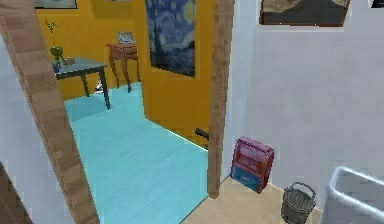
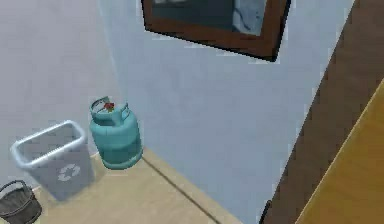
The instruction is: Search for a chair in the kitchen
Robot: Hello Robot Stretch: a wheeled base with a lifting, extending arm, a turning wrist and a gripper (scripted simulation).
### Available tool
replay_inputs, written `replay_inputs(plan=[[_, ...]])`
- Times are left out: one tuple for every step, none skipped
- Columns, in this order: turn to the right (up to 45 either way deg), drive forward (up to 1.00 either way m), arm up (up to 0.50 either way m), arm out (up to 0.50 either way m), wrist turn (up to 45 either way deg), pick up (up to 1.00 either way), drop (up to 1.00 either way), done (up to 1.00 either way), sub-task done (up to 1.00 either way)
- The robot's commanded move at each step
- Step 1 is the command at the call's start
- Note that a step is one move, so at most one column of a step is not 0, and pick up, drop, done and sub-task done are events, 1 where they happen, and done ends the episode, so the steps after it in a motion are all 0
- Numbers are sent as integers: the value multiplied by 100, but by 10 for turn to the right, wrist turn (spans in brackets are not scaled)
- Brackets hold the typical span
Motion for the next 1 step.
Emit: replay_inputs(plan=[[0,85,0,0,0,0,0,0,0]])
